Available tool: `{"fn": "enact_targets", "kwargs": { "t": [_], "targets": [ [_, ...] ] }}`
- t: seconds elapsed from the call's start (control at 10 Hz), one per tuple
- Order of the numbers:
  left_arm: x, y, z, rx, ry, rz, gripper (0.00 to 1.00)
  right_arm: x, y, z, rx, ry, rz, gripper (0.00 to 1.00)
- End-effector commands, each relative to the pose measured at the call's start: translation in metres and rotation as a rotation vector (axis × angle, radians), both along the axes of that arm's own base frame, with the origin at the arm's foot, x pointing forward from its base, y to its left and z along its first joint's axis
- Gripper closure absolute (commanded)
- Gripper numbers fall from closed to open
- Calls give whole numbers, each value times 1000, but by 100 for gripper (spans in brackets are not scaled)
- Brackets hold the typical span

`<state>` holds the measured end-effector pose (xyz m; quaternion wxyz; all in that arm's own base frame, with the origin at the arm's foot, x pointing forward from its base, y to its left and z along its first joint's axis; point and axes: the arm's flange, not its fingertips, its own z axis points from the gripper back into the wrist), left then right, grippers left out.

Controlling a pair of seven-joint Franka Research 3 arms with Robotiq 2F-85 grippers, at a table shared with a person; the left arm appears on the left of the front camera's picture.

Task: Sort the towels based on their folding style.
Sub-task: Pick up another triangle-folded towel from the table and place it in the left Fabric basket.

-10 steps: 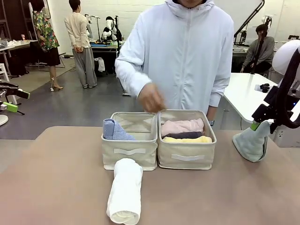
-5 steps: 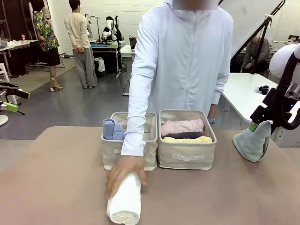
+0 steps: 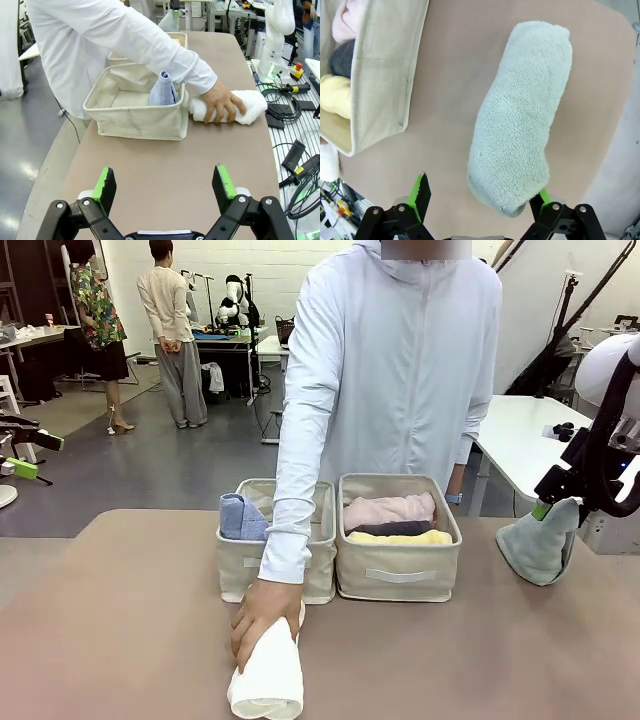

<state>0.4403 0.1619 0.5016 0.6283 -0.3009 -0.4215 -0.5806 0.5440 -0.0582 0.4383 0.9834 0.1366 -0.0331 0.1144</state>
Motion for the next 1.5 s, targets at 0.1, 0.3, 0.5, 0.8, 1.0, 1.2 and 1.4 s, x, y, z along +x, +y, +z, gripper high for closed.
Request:
{"fn": "enact_targets", "kwargs": {
  "t": [0.1, 0.3, 0.5, 0.8, 1.0, 1.2, 1.4],
  "targets": [
    [0, 0, 2, -18, 0, 8, 0, 0, -1, 0, 2, -4, 8, 0],
    [0, 0, 2, -18, 0, 8, 0, 0, -1, 0, 2, -4, 8, 0],
    [0, 0, 2, -18, 0, 8, 0, 0, 0, 0, 0, 0, 0, 0],
    [0, 0, 2, -18, 0, 8, 0, -2, -1, -1, -74, 27, -44, 0],
    [0, 0, 2, -18, 0, 8, 0, -7, -6, -1, -98, 47, -45, 0],
    [0, 0, 2, -18, 0, 8, 0, -12, -7, -1, -108, 55, -23, 59],
    [0, 0, 2, -18, 0, 8, 0, -13, -8, -1, -111, 59, -29, 100]
  ]
}}
